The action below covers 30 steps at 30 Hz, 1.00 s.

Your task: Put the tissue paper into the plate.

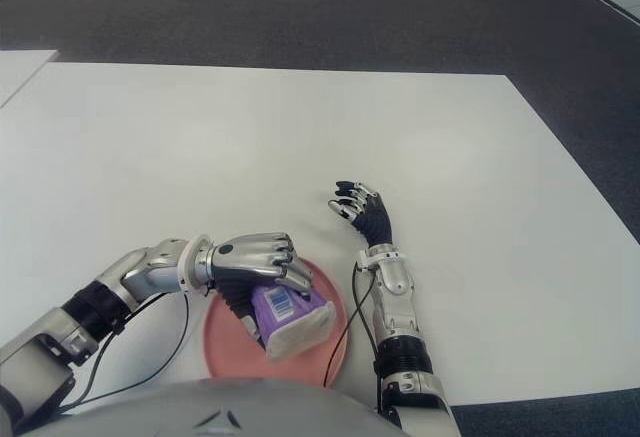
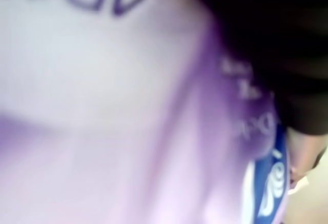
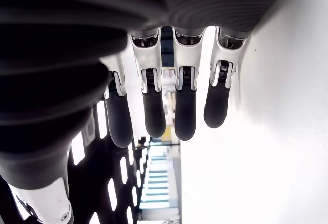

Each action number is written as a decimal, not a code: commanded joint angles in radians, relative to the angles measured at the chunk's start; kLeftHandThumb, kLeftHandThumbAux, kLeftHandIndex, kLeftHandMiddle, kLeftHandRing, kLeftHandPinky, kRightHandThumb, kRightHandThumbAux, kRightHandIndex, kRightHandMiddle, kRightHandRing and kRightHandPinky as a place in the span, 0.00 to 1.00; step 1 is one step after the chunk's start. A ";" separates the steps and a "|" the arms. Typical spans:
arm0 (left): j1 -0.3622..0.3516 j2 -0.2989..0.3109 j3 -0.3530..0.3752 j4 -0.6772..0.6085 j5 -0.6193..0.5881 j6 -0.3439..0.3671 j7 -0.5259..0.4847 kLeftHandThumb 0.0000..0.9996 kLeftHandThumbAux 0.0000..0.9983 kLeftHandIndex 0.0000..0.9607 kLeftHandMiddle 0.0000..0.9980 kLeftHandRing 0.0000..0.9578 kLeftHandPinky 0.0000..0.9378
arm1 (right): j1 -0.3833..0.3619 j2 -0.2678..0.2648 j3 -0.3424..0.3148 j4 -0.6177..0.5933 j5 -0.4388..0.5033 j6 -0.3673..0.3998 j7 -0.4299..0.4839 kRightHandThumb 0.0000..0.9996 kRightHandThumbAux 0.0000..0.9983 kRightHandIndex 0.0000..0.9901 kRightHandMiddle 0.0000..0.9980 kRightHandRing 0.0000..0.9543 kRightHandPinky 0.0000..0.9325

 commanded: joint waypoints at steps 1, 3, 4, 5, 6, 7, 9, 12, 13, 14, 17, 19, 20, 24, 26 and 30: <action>0.028 0.035 -0.009 -0.017 -0.057 0.012 -0.064 0.86 0.66 0.43 0.53 0.89 0.87 | 0.037 0.008 -0.002 0.043 0.000 0.070 -0.014 0.69 0.74 0.41 0.31 0.33 0.35; 0.031 0.040 -0.011 -0.025 -0.078 0.022 -0.088 0.85 0.66 0.43 0.53 0.89 0.87 | 0.037 0.008 -0.002 0.040 0.003 0.077 -0.016 0.69 0.74 0.41 0.31 0.33 0.35; 0.030 0.039 -0.016 -0.023 -0.090 0.024 -0.100 0.85 0.66 0.43 0.53 0.89 0.87 | 0.039 0.009 -0.001 0.036 0.003 0.080 -0.016 0.69 0.74 0.41 0.31 0.33 0.35; 0.030 0.037 -0.018 -0.021 -0.100 0.025 -0.111 0.85 0.66 0.43 0.53 0.89 0.87 | 0.041 0.009 0.000 0.032 0.003 0.081 -0.015 0.69 0.74 0.41 0.31 0.33 0.35; 0.030 0.036 -0.019 -0.020 -0.107 0.025 -0.119 0.85 0.66 0.43 0.53 0.89 0.88 | 0.041 0.010 0.001 0.030 0.003 0.083 -0.016 0.69 0.74 0.41 0.31 0.33 0.35; 0.029 0.032 -0.022 -0.016 -0.117 0.025 -0.129 0.85 0.66 0.43 0.53 0.89 0.88 | 0.043 0.009 0.001 0.026 0.003 0.085 -0.015 0.69 0.74 0.41 0.31 0.33 0.35; 0.027 0.027 -0.024 -0.010 -0.131 0.023 -0.145 0.85 0.66 0.43 0.53 0.89 0.88 | 0.044 0.008 0.001 0.021 0.005 0.088 -0.012 0.69 0.74 0.41 0.31 0.33 0.35; 0.030 0.031 -0.015 -0.032 -0.139 0.049 -0.172 0.85 0.66 0.43 0.53 0.88 0.88 | 0.046 0.007 0.000 0.016 0.009 0.088 -0.007 0.69 0.74 0.41 0.32 0.34 0.36; 0.034 0.036 -0.010 -0.050 -0.143 0.068 -0.183 0.85 0.66 0.43 0.53 0.87 0.86 | 0.046 0.007 0.000 0.015 0.010 0.087 -0.005 0.69 0.73 0.41 0.32 0.34 0.36; 0.040 0.042 -0.002 -0.071 -0.137 0.099 -0.195 0.85 0.66 0.43 0.54 0.87 0.86 | 0.045 0.007 -0.001 0.017 0.009 0.086 -0.006 0.69 0.73 0.41 0.32 0.34 0.36; 0.049 0.051 0.008 -0.107 -0.130 0.150 -0.227 0.66 0.64 0.47 0.66 0.76 0.71 | 0.042 0.008 -0.002 0.020 0.007 0.085 -0.009 0.69 0.73 0.41 0.33 0.34 0.36; 0.051 0.057 0.007 -0.122 -0.136 0.170 -0.251 0.41 0.54 0.53 0.68 0.71 0.64 | 0.040 0.008 -0.002 0.023 0.006 0.085 -0.010 0.69 0.73 0.41 0.33 0.34 0.36; 0.051 0.061 0.006 -0.127 -0.139 0.178 -0.263 0.36 0.51 0.51 0.64 0.64 0.56 | 0.039 0.007 -0.002 0.025 0.005 0.084 -0.010 0.69 0.73 0.41 0.33 0.34 0.36; 0.053 0.093 -0.006 -0.120 -0.137 0.219 -0.328 0.15 0.39 0.28 0.30 0.26 0.19 | 0.037 0.007 -0.001 0.027 0.002 0.086 -0.013 0.69 0.73 0.41 0.33 0.34 0.36; 0.058 0.097 0.003 -0.089 -0.096 0.202 -0.324 0.09 0.34 0.15 0.16 0.13 0.10 | 0.036 0.005 -0.002 0.033 0.002 0.077 -0.010 0.69 0.73 0.41 0.33 0.34 0.36; 0.057 0.097 0.023 -0.126 -0.058 0.217 -0.323 0.03 0.29 0.03 0.03 0.03 0.02 | 0.035 0.001 -0.002 0.053 0.000 0.049 -0.002 0.68 0.74 0.41 0.33 0.34 0.36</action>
